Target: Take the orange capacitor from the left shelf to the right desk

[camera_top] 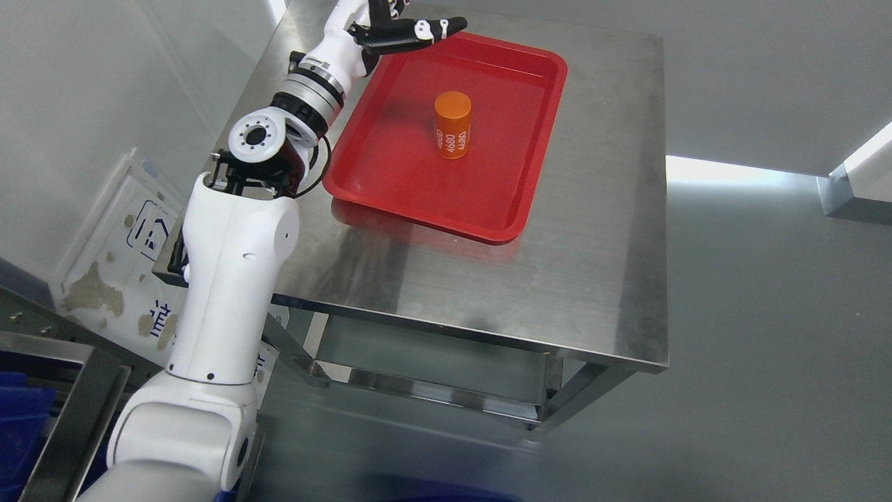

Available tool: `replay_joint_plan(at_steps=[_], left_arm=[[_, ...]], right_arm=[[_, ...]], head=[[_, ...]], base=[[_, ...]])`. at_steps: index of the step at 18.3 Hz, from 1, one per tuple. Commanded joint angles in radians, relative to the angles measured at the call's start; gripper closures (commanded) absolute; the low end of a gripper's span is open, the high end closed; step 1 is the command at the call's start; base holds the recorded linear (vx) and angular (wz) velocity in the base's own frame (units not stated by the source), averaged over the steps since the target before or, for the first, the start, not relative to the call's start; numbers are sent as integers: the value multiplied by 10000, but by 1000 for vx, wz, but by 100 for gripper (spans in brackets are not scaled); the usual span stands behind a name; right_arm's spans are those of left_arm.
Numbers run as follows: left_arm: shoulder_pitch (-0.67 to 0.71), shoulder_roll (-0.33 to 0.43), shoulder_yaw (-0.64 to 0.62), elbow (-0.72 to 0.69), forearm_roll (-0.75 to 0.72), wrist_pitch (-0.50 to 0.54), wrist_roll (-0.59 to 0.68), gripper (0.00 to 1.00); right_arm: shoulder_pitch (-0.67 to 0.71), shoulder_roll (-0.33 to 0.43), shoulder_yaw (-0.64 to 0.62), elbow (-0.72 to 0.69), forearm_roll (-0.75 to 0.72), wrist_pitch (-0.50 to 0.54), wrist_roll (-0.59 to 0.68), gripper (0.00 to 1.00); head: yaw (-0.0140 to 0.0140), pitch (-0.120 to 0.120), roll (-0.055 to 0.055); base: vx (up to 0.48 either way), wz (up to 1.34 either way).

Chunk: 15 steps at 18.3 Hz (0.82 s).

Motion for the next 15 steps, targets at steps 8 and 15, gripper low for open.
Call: replay_joint_plan(at_steps=[8,15], left_arm=[[2927,175,2594,-3598,25,-438,522,0],[4015,175,1763,-3614,25,-1500,1897,0]], right_arm=[[199,-175,-169,-175,46,-6,6,0],[199,-175,-169,-175,46,-6,6,0]], head=[[0,0,0],[0,0,0]], base=[[0,0],[0,0]])
